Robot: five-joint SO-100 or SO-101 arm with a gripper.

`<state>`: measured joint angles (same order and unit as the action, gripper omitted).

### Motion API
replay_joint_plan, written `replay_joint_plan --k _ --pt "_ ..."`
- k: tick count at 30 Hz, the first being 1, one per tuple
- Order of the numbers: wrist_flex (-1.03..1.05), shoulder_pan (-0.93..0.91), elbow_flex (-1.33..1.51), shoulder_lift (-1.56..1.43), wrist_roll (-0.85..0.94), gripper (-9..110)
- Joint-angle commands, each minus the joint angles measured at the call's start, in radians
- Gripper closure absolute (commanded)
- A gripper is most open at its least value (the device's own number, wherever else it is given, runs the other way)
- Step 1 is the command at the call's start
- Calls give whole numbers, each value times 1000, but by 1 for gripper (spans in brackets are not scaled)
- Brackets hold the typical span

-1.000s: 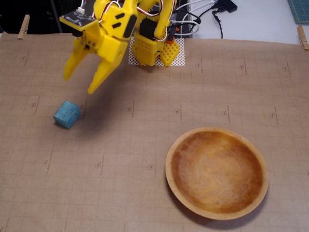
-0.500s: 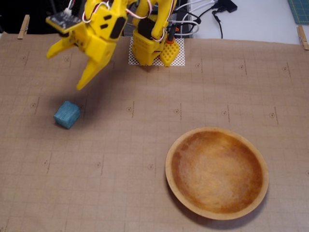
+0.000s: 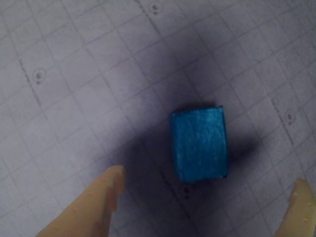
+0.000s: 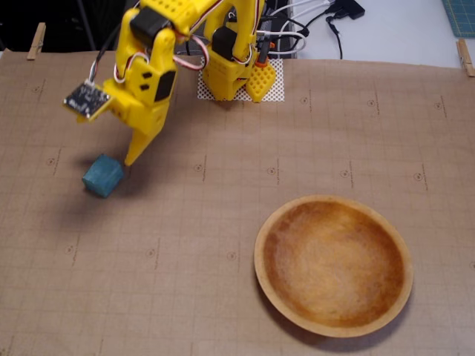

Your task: Grasp a blue block and put it in the bowl.

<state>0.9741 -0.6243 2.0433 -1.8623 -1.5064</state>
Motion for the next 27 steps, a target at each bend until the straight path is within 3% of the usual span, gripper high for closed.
replay_joint_plan --k 1,13,27 --pt "-35 -9 -66 32 15 59" --pt "-35 -20 -195 330 17 59" --pt "-34 -92 -206 411 12 59"
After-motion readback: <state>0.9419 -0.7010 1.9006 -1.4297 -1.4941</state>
